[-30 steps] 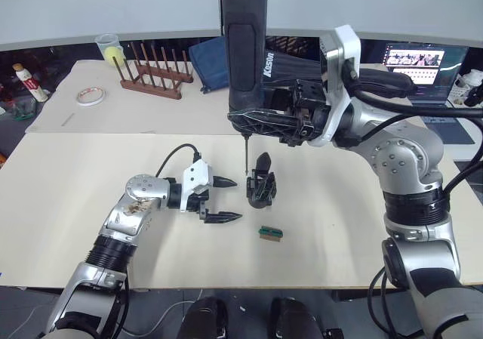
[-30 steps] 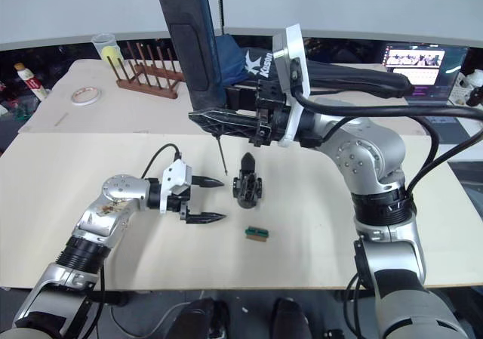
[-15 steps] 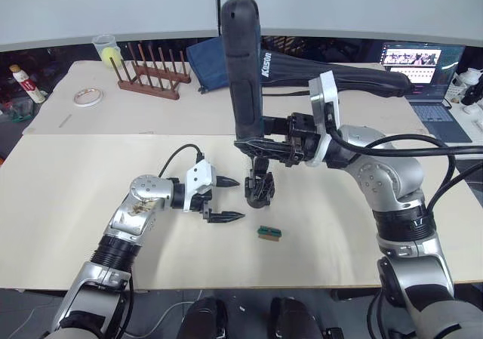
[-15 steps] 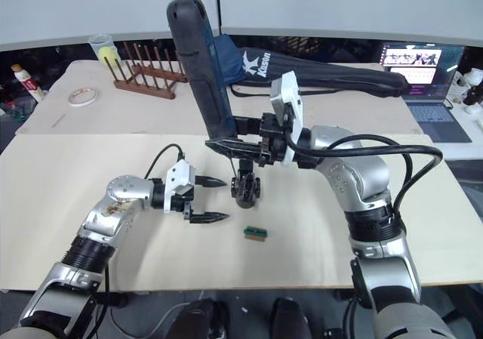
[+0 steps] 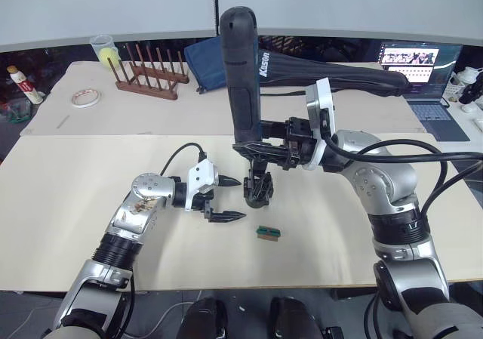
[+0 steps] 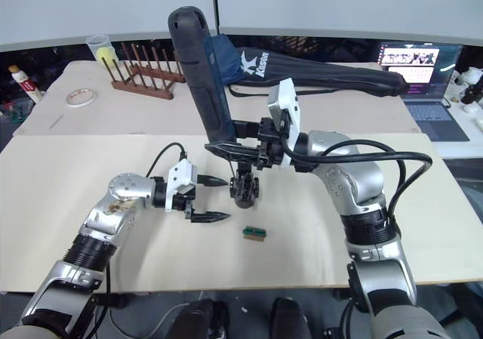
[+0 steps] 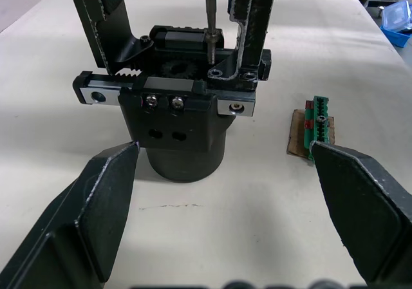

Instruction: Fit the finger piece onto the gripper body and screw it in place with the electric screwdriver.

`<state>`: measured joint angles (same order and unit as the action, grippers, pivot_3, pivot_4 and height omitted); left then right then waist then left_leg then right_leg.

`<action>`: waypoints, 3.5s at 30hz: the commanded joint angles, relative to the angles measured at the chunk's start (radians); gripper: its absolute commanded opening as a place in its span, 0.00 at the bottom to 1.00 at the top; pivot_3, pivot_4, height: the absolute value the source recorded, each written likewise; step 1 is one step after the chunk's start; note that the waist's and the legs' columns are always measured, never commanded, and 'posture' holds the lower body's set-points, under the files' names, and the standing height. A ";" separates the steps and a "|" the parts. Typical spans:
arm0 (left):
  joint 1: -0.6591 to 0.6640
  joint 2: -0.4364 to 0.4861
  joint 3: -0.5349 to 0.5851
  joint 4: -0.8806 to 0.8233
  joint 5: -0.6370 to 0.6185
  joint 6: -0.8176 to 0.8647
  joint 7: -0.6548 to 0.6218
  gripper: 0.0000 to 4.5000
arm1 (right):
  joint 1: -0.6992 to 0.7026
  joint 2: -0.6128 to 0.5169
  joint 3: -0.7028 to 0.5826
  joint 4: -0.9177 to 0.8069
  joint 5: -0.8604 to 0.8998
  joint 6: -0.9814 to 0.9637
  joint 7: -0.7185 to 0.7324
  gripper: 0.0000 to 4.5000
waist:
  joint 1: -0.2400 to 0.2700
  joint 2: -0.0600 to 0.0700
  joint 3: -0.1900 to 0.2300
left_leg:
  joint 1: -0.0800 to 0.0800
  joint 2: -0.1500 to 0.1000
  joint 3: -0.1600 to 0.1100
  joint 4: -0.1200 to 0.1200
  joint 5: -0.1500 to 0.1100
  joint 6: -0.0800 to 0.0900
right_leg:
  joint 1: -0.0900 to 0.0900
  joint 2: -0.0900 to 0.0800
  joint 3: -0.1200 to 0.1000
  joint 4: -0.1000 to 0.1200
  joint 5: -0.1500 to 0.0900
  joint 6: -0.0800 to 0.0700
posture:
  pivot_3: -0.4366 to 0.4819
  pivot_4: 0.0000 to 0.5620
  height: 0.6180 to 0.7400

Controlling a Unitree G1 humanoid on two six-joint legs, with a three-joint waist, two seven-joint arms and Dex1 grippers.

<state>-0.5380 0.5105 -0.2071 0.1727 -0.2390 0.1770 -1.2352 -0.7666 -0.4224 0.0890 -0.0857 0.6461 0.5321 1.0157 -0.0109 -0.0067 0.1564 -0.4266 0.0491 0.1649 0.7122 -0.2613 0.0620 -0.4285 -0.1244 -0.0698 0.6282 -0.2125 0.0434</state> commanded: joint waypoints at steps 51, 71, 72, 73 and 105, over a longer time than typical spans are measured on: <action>-0.028 -0.006 0.009 -0.021 -0.004 -0.009 0.012 1.00 | 0.007 0.017 -0.052 -0.047 0.010 -0.019 0.004 0.43 | -0.001 0.000 0.000 | 0.000 0.000 0.000 0.000 0.000 0.000 | 0.000 0.000 0.000 0.000 0.000 0.000 | 0.48 0.27 1.00; -0.022 -0.007 0.010 -0.022 -0.005 -0.011 0.014 1.00 | 0.027 0.017 -0.041 -0.046 -0.019 -0.033 0.020 0.43 | -0.001 0.000 0.000 | 0.000 0.000 0.000 0.000 0.000 0.000 | 0.000 0.000 0.000 0.000 0.000 0.000 | 0.48 0.27 1.00; -0.023 -0.007 0.010 -0.022 -0.005 -0.011 0.014 1.00 | 0.026 0.019 -0.041 -0.044 -0.020 -0.036 0.020 0.43 | -0.001 0.000 0.000 | 0.000 0.000 0.000 0.000 0.000 0.000 | 0.000 0.000 0.000 0.000 0.000 0.000 | 0.48 0.27 1.00; -0.023 -0.007 0.010 -0.021 -0.004 -0.012 0.014 1.00 | 0.025 0.020 -0.041 -0.042 -0.022 -0.038 0.020 0.43 | -0.001 0.000 0.000 | 0.000 0.000 0.000 0.000 0.000 0.000 | 0.000 0.000 0.000 0.000 0.000 0.000 | 0.48 0.27 1.00; -0.026 -0.004 0.011 -0.015 -0.001 -0.017 0.013 1.00 | -0.001 0.025 -0.040 -0.023 -0.047 -0.057 0.052 0.43 | -0.001 0.000 0.000 | 0.000 0.000 0.000 0.000 0.000 0.000 | 0.000 0.000 0.000 0.000 0.000 0.000 | 0.48 0.27 1.00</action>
<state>-0.5482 0.5063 -0.2071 0.1721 -0.2374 0.1780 -1.2245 -0.7349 -0.4017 0.0694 -0.0872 0.5913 0.5098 1.0639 -0.0115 -0.0067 0.1564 -0.4265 0.0491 0.1648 0.7121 -0.2613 0.0620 -0.4284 -0.1244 -0.0698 0.6281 -0.2125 0.0434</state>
